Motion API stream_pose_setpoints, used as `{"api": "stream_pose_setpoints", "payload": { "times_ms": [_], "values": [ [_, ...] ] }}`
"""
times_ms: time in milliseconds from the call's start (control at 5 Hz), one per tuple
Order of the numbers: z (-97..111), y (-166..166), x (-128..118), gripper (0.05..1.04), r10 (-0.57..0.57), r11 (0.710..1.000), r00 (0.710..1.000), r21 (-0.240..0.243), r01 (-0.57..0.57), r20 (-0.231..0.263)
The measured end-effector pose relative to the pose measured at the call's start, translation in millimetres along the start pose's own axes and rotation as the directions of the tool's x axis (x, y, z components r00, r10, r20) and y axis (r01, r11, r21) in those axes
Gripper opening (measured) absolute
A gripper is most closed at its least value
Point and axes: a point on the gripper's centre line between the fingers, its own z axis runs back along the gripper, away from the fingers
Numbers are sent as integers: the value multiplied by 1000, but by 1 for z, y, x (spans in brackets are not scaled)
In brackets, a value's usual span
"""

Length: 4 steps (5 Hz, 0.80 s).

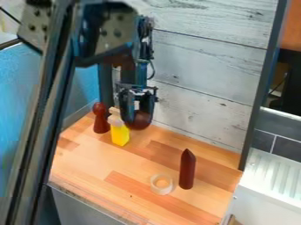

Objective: Place the ball on top of the ring

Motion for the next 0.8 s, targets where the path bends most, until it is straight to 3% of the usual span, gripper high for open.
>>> {"api": "stream_pose_setpoints", "payload": {
  "times_ms": [200,400,600,800],
  "values": [
    [-4,5,-6,709,-20,999,996,47,24,-86],
    [-7,10,-10,709,-60,996,987,54,69,-151],
    [-25,10,-16,709,-117,988,966,72,136,-229],
    [-26,9,-21,709,-139,986,956,56,158,-259]
  ]
}}
